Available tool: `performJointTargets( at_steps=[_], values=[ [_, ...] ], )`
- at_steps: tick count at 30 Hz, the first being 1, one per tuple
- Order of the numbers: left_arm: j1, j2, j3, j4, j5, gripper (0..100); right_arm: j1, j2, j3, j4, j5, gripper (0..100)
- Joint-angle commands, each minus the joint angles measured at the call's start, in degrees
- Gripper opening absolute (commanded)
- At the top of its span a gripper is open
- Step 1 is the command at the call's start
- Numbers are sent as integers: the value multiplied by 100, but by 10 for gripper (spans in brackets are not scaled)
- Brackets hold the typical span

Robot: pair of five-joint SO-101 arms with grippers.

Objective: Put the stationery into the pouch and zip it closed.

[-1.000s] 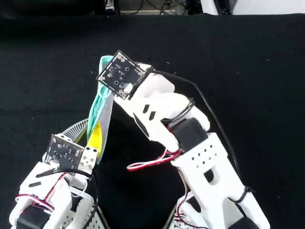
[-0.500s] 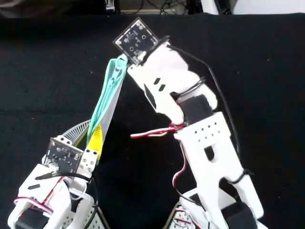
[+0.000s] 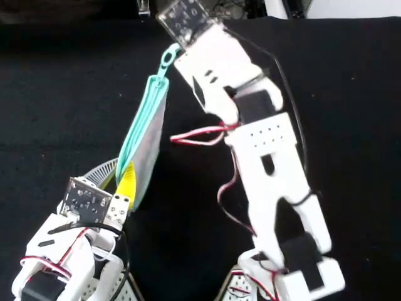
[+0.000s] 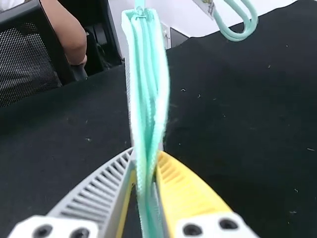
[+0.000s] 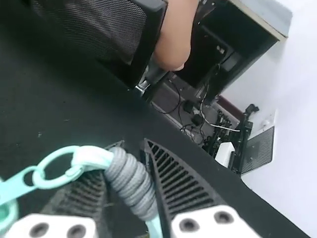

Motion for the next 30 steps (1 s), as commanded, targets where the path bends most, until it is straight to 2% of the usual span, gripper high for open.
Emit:
performJointTargets(
  at_steps=[1, 6, 11, 13, 17, 19, 25, 30],
  values=[
    [13, -26, -75, 62, 0, 30, 563, 303, -1393, 264, 53, 12],
    [13, -26, -75, 70, 0, 30, 563, 725, -2009, 826, 53, 12],
    [13, -26, -84, 53, -9, 30, 475, 409, -2044, 1477, 18, 15],
    [-110, -26, -110, 44, -97, 30, 281, 154, -2018, 1864, 18, 44],
    [-743, -26, -136, -62, -237, 30, -237, -356, -2018, 2708, 26, 193],
    [-1051, -26, -127, -202, -237, 30, -580, -620, -2018, 3033, 44, 237],
    [-1622, -35, -127, -492, -193, 30, -1556, -1481, -2018, 3859, 18, 246],
    [-1640, -35, -286, -492, -193, 29, -1697, -1666, -1727, 4255, 9, 250]
  ],
)
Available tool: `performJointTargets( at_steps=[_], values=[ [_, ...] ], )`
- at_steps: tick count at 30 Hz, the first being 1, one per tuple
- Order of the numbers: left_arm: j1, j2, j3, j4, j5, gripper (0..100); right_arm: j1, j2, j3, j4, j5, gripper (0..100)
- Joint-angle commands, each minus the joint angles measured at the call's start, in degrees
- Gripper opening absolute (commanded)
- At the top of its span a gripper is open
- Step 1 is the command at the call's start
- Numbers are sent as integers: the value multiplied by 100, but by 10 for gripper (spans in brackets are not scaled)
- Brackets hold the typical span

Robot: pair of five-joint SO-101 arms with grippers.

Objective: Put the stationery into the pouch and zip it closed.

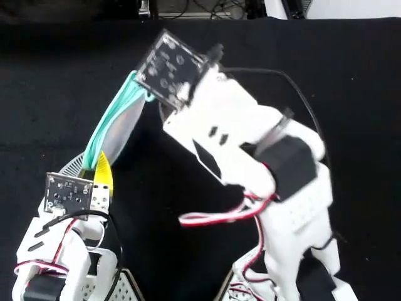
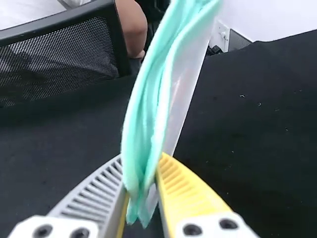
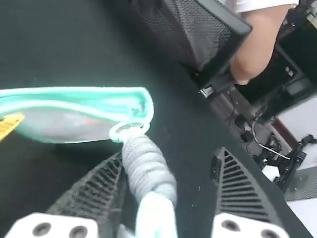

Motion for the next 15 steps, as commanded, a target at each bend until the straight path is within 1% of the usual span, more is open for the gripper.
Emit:
performJointTargets(
  at_steps=[1, 3, 6, 11, 13, 15],
  values=[
    [-145, -26, -347, -149, -18, 29, -97, -259, 136, 158, 18, 258],
    [-163, -26, -400, -149, -18, 29, -97, -268, 673, 97, 18, 297],
    [-171, -26, -382, -149, -18, 29, -105, -303, 1490, -352, 26, 334],
    [-171, -26, -391, -158, -18, 29, -88, -303, 2387, -1090, 18, 335],
    [-180, -26, -391, -158, -18, 29, -53, -303, 2536, -1169, 18, 334],
    [-242, -26, -400, -167, -18, 29, 141, -303, 2659, -1160, 18, 333]
  ],
)
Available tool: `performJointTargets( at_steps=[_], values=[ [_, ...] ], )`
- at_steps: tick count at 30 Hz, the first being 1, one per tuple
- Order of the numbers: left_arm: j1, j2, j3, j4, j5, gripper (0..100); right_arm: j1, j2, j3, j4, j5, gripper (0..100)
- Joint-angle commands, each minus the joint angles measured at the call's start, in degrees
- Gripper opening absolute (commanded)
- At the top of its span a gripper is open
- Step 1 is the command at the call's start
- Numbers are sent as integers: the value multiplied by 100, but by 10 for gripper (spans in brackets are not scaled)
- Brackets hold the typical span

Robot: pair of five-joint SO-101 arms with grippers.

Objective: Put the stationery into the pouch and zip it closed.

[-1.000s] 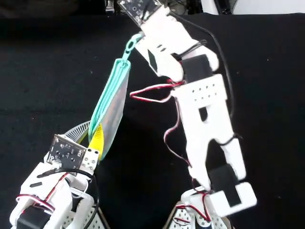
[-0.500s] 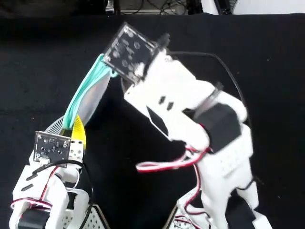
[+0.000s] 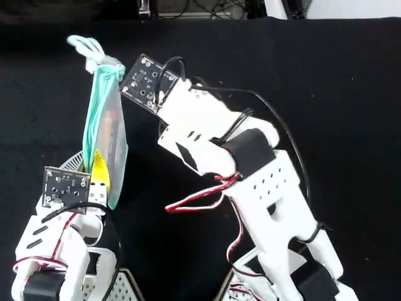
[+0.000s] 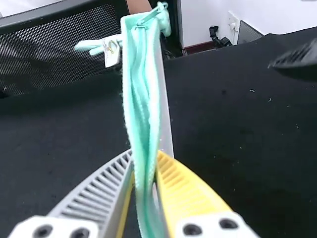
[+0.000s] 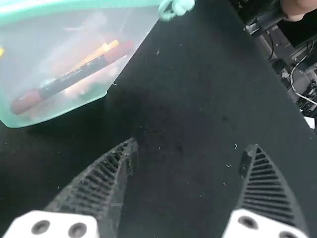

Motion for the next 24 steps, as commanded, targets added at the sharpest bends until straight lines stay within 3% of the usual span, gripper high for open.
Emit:
performJointTargets(
  at_steps=[1, 4, 7, 11, 16, 20, 24],
  values=[
    [-259, -62, -356, -202, -35, 29, 273, -136, 180, -132, 18, 332],
    [-1095, -62, -374, -571, -35, 29, 853, -233, 593, -70, 18, 252],
    [-1991, -53, -295, -1011, -35, 29, 1486, -453, 1226, -229, -229, 24],
    [-2413, -53, 4, -1591, -35, 29, 2277, -892, 2325, -510, -475, 18],
    [-2431, 211, 233, -1987, -35, 29, 2778, -1833, 4215, -1187, -501, 12],
    [-2193, 1222, 136, -2040, -79, 29, 2892, -2879, 5938, -2189, -668, 12],
    [-1833, 2769, 40, -2611, -202, 29, 2892, -4040, 7389, -3051, -1081, 13]
  ],
)
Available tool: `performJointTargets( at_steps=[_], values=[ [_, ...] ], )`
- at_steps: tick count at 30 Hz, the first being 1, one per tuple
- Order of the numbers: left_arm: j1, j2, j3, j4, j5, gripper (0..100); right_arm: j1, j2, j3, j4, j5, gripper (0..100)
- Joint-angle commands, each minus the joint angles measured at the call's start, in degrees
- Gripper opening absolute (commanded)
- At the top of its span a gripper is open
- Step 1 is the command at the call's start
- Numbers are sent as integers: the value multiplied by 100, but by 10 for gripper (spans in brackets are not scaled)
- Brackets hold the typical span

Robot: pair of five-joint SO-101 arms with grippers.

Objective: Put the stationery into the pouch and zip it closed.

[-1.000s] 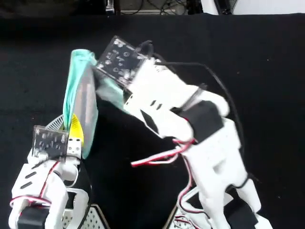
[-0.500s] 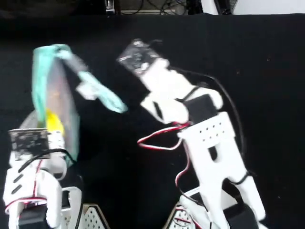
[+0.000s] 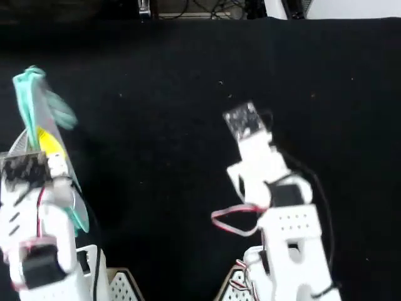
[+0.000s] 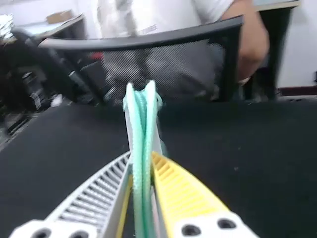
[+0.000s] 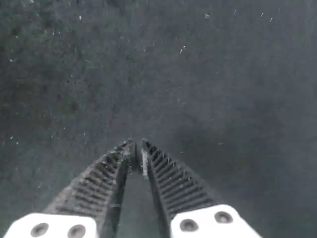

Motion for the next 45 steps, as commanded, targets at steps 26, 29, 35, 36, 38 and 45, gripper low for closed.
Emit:
performJointTargets(
  at_steps=[26, 29, 35, 36, 38, 45],
  values=[
    [3565, 7903, -3855, -1002, -325, 54, 97, -3574, 2791, -589, -211, 15],
    [3705, 7868, -3916, -1002, -158, 182, 97, -3574, 2791, -589, -211, 15],
    [3670, 7569, -4523, -1002, 1248, 263, 97, -3574, 2791, -589, -202, 15],
    [3670, 7516, -4620, -993, 1266, 263, 97, -3574, 2791, -589, -202, 15],
    [3688, 7393, -4769, -985, 1275, 263, 97, -3574, 2791, -589, -202, 15],
    [3503, 6462, -4980, 756, 1266, 263, 97, -3574, 2791, -598, -202, 15]
  ],
)
